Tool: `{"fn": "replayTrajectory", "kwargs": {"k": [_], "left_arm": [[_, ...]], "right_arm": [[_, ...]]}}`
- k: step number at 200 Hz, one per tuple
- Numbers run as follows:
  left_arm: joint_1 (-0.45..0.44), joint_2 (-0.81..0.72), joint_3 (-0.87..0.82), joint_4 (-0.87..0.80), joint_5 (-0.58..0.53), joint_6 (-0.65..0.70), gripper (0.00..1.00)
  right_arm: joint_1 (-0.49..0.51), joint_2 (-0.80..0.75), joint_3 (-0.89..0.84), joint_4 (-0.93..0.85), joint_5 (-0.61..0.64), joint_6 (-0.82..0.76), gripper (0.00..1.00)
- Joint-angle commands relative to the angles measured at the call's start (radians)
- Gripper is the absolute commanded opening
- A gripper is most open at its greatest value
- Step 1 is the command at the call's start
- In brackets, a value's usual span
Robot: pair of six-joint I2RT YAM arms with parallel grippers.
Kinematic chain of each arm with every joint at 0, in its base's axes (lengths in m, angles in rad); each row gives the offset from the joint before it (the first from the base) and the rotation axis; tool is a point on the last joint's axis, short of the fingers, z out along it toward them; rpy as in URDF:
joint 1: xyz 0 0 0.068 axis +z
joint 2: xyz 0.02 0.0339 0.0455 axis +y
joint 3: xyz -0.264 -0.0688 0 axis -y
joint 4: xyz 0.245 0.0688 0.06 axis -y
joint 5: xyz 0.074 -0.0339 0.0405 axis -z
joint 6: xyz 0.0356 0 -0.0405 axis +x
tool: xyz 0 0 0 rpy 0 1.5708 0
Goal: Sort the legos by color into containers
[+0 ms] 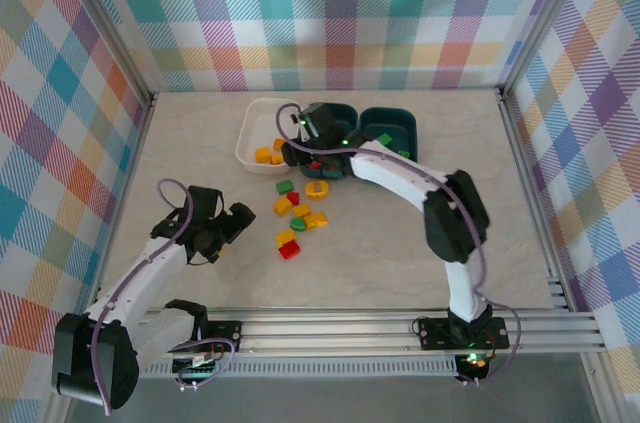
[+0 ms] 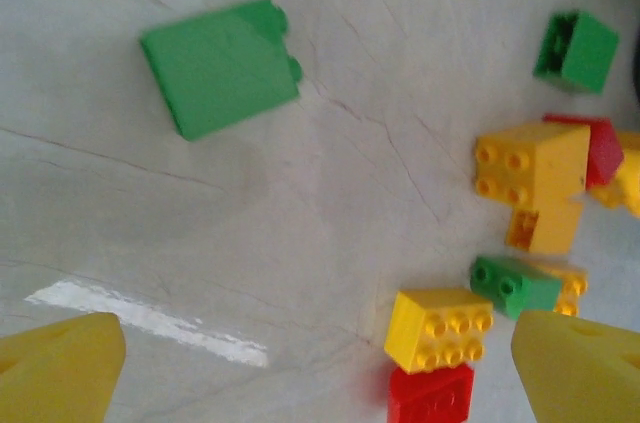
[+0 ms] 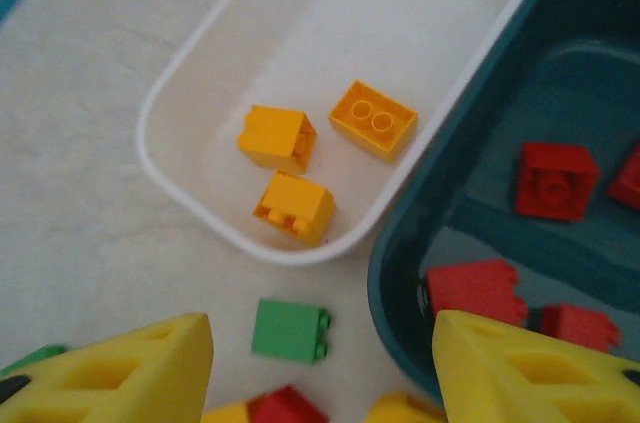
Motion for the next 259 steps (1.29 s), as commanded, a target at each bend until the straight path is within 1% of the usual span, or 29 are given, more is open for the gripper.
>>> {"fn": "replayTrajectory", "kwargs": {"k": [1, 19, 32, 48, 77, 108, 129, 143, 162, 175, 189, 220, 233, 259], "left_arm": [[0.006, 0.080, 0.060, -0.060, -0.107, -0.157, 0.97], [0.006, 0.187, 0.137, -0.125, -0.142, -0.213, 0.95], [0.008, 0.279, 0.210, -0.198, -0.189, -0.239, 0.93], [0.013, 0.390, 0.280, -0.232, -0.187, -0.231, 0.88], [0.018, 0.526, 0.326, -0.180, -0.156, -0.238, 0.85], [0.023, 0.640, 0.376, -0.198, -0.157, -0.246, 0.79], [0.024, 0.676, 0.373, -0.176, -0.166, -0.249, 0.75], [0.026, 0.694, 0.377, -0.173, -0.182, -0.250, 0.70], [0.035, 0.698, 0.385, -0.179, -0.219, -0.238, 0.68], [0.045, 0.692, 0.379, -0.169, -0.237, -0.225, 0.66], [0.059, 0.685, 0.368, -0.143, -0.230, -0.207, 0.63], [0.066, 0.689, 0.357, -0.101, -0.237, -0.178, 0.62], [0.067, 0.702, 0.358, -0.088, -0.234, -0.166, 0.60], [0.069, 0.723, 0.357, -0.072, -0.232, -0.159, 0.49]], "right_arm": [[0.011, -0.134, -0.187, 0.129, 0.010, 0.073, 0.60], [0.011, -0.218, -0.322, 0.141, 0.016, 0.112, 0.60], [0.013, -0.276, -0.408, 0.144, 0.025, 0.137, 0.60], [0.013, -0.344, -0.496, 0.133, 0.032, 0.160, 0.60], [0.013, -0.461, -0.617, 0.100, 0.043, 0.155, 0.59], [0.010, -0.610, -0.736, 0.066, 0.123, 0.125, 0.60], [0.011, -0.701, -0.781, 0.061, 0.139, 0.115, 0.61], [0.010, -0.747, -0.808, 0.066, 0.145, 0.100, 0.61], [0.011, -0.783, -0.841, 0.080, 0.173, 0.075, 0.61], [0.010, -0.789, -0.855, 0.090, 0.186, 0.072, 0.61], [0.010, -0.786, -0.870, 0.109, 0.188, 0.073, 0.61], [0.010, -0.773, -0.875, 0.115, 0.184, 0.076, 0.61], [0.010, -0.778, -0.879, 0.120, 0.189, 0.078, 0.61], [0.010, -0.784, -0.887, 0.128, 0.213, 0.080, 0.61]]}}
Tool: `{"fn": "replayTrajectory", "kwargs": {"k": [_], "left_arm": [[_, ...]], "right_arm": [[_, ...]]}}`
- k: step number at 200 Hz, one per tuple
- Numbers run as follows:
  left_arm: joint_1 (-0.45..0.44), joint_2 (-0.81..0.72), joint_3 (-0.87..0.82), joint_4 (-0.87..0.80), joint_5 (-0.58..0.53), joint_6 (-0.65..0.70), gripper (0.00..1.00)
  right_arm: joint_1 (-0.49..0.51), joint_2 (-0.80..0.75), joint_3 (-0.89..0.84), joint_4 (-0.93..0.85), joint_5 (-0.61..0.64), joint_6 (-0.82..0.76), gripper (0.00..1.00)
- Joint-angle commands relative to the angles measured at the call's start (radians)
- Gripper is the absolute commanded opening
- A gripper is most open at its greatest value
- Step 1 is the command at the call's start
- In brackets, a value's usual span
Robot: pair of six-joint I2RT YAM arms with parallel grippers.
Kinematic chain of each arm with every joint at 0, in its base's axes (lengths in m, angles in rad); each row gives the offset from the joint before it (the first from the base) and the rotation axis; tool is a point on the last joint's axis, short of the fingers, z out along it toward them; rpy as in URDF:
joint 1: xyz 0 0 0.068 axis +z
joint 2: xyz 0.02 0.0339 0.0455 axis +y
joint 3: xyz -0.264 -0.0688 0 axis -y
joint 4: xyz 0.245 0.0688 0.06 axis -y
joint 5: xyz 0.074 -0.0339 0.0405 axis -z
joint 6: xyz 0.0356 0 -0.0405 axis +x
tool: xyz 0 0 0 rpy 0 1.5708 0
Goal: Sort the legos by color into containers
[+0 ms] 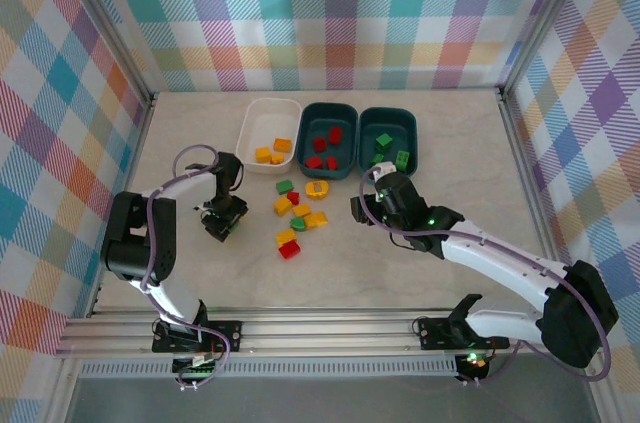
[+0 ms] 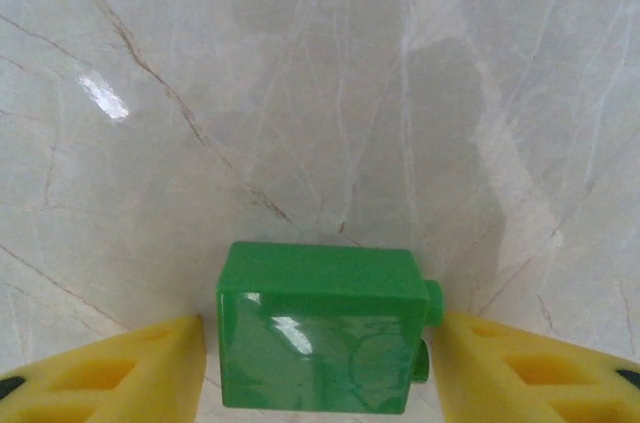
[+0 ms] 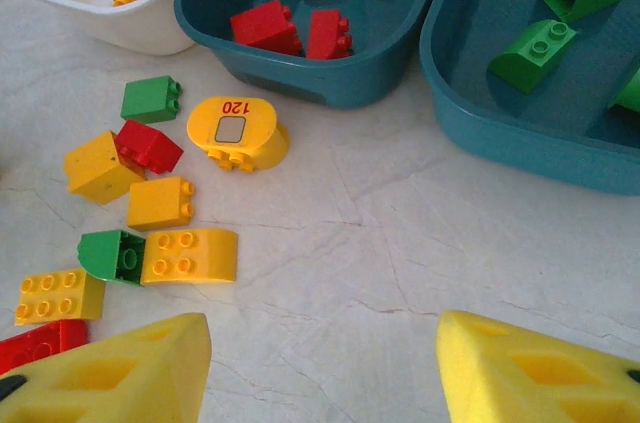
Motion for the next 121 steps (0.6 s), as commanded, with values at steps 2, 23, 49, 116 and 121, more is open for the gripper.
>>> {"fn": "replayTrajectory", "kwargs": {"k": [2, 23, 49, 116, 121], "left_arm": [[0.033, 0.058, -0.026, 0.122, -0.081, 0.038, 0.49], [0.033, 0.060, -0.035, 0.149, -0.057, 0.039, 0.44], [0.024, 0.044, -0.042, 0.186, -0.006, 0.033, 0.37], [-0.170, -0.097, 0.146, 0.143, -0.005, 0.085, 0.36], [-0.195, -0.088, 0.180, 0.140, -0.006, 0.100, 0.36]], "right_arm": [[0.003, -0.009, -0.015, 0.039, 0.037, -0.006, 0.61], [0.003, -0.011, -0.021, 0.048, 0.053, -0.005, 0.61], [0.002, -0.004, -0.022, 0.055, 0.066, -0.002, 0.61], [-0.114, -0.021, -0.041, -0.028, 0.178, 0.174, 0.61], [-0.134, -0.030, -0.050, -0.030, 0.174, 0.192, 0.61]]}}
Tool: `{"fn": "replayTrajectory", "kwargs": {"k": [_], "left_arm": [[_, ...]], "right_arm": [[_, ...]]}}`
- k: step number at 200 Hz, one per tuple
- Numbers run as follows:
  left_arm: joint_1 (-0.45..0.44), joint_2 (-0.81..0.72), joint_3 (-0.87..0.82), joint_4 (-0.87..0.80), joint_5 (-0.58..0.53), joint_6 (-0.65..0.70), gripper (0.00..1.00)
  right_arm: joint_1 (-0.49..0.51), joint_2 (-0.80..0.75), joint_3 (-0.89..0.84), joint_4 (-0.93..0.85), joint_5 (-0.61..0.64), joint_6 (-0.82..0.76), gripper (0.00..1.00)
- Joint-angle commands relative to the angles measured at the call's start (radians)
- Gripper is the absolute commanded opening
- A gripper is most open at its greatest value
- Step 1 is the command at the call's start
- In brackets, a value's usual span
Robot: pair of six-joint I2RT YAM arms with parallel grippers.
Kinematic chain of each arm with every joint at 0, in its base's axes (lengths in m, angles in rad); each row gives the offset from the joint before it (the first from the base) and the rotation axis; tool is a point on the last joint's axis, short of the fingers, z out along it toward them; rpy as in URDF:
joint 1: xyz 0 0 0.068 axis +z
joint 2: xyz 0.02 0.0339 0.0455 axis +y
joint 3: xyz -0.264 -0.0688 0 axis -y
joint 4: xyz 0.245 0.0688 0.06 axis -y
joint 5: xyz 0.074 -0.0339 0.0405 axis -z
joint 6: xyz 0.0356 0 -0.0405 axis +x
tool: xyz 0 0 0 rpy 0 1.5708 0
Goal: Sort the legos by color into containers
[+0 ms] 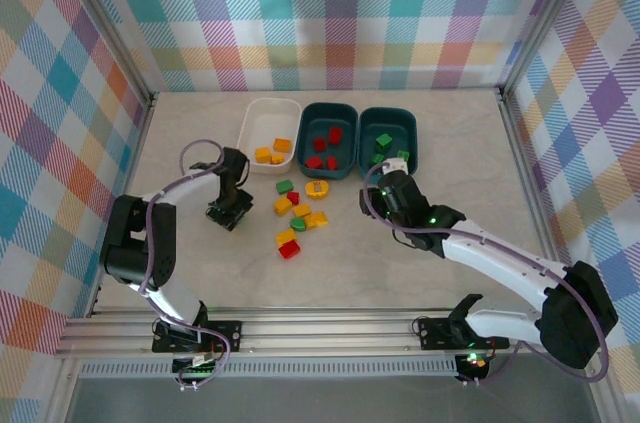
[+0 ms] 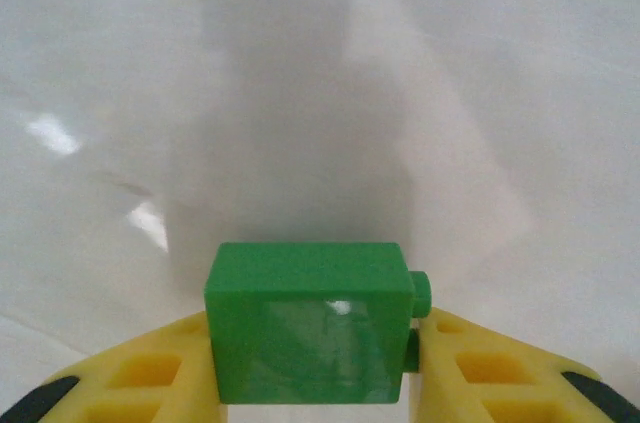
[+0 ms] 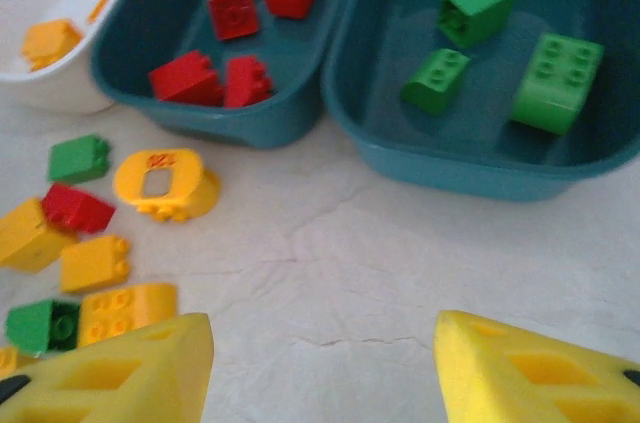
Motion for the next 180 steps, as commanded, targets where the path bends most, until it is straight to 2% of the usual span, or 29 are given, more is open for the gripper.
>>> {"fn": "replayTrajectory", "kwargs": {"k": [1, 43, 98, 120, 144, 163, 180], "left_arm": [[-0.112, -0.048, 0.153, 0.063, -0.009, 0.066, 0.36], [-0.280, 0.150, 0.495, 0.054, 0.045, 0.190, 0.36], [-0.375, 0.577, 1.016, 0.071, 0.306, 0.373, 0.36], [-0.409, 0.702, 1.231, 0.008, 0.324, 0.380, 0.36], [-0.435, 0.809, 1.426, -0.075, 0.298, 0.387, 0.38], [-0.436, 0.877, 1.518, -0.110, 0.307, 0.374, 0.40], [-0.436, 0.899, 1.530, -0.098, 0.321, 0.363, 0.43]], "right_arm": [[-0.081, -0.030, -0.043, -0.038, 0.051, 0.120, 0.61], [-0.219, -0.110, -0.130, -0.024, -0.008, 0.220, 0.64], [-0.330, -0.244, -0.226, -0.023, -0.001, 0.304, 0.67], [-0.338, -0.259, -0.231, -0.023, -0.013, 0.297, 0.67], [-0.338, -0.251, -0.231, -0.015, -0.025, 0.291, 0.67], [-0.338, -0.244, -0.229, -0.010, -0.036, 0.292, 0.67], [-0.338, -0.247, -0.228, -0.010, -0.036, 0.291, 0.67]]}}
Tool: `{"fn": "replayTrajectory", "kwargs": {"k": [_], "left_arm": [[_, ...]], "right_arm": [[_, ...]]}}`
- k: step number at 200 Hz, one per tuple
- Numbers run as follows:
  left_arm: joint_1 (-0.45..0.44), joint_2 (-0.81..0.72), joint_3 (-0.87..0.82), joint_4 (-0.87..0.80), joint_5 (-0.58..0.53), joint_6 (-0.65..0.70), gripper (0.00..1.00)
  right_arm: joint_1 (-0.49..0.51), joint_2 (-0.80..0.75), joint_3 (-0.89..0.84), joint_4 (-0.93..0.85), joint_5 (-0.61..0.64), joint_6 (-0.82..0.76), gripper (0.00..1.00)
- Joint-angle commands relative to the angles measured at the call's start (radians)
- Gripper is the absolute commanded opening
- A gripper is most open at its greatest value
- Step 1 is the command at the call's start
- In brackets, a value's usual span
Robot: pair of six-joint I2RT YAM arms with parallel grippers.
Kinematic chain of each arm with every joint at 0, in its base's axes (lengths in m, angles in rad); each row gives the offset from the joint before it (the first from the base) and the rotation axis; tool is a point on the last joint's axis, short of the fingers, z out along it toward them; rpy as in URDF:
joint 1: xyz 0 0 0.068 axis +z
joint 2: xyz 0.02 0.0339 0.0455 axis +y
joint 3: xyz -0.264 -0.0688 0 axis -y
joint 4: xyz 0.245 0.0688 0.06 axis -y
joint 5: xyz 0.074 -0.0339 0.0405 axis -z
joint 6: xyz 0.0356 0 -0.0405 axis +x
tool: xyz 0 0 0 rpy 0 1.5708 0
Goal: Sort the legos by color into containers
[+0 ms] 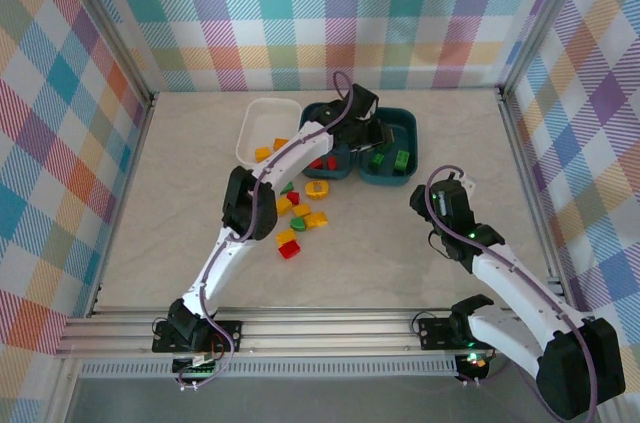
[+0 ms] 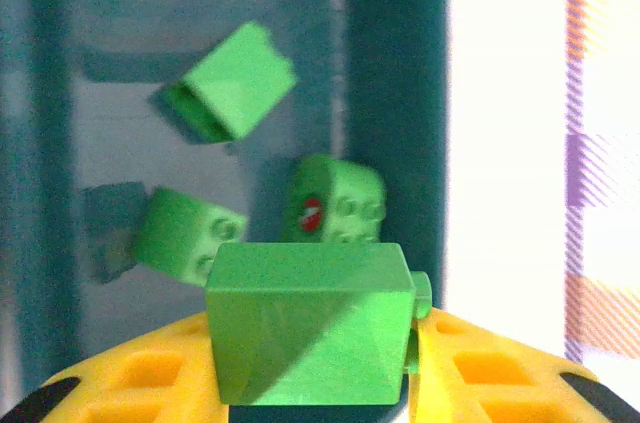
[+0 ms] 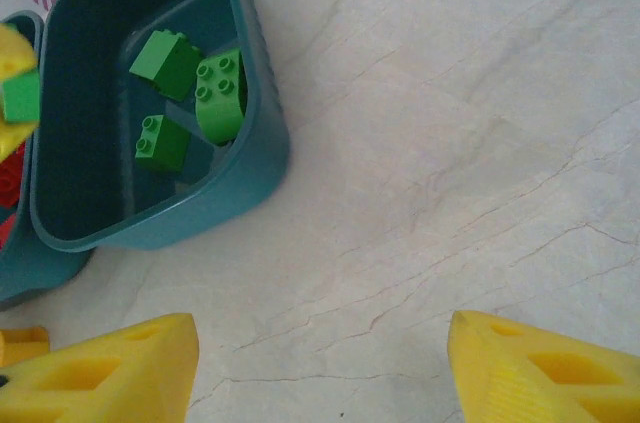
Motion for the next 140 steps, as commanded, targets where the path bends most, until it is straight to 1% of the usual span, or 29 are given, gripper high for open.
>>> {"fn": "replayTrajectory", "kwargs": {"k": [1, 26, 38, 63, 82, 101, 110, 117, 129, 140], "left_arm": [[-0.005, 0.034, 0.055, -0.056, 0.034, 0.008, 0.43], [-0.007, 0.046, 0.055, -0.042, 0.061, 0.001, 0.52], [-0.008, 0.045, 0.055, -0.042, 0.067, 0.006, 0.59], [-0.011, 0.041, 0.056, -0.029, 0.073, 0.012, 0.70], [-0.013, 0.026, 0.066, -0.037, 0.078, 0.018, 0.72], [-0.013, -0.028, 0.047, -0.082, 0.036, 0.062, 0.72], [-0.013, -0.086, -0.001, -0.081, 0.003, 0.085, 0.72], [-0.010, -0.150, -0.085, -0.054, -0.025, 0.100, 0.73], [0.003, -0.285, -0.276, 0.033, -0.063, 0.106, 0.74], [0.028, -0.417, -0.464, 0.119, -0.081, 0.091, 0.77]], "right_arm": [[-0.002, -0.001, -0.006, 0.012, -0.015, 0.016, 0.67], [-0.002, -0.009, -0.007, 0.009, -0.011, 0.013, 0.67], [-0.002, -0.011, -0.007, 0.010, -0.011, 0.013, 0.67], [-0.002, -0.014, -0.007, 0.010, -0.012, 0.011, 0.67], [-0.002, -0.014, -0.010, 0.016, -0.017, 0.006, 0.68], [-0.002, -0.021, -0.012, 0.031, -0.039, -0.015, 0.68], [-0.002, -0.021, -0.018, 0.054, -0.064, -0.033, 0.67], [-0.002, -0.014, -0.021, 0.079, -0.099, -0.054, 0.67], [0.009, 0.013, -0.019, 0.116, -0.155, -0.084, 0.66], [0.051, 0.053, -0.005, 0.144, -0.177, -0.119, 0.66]]}}
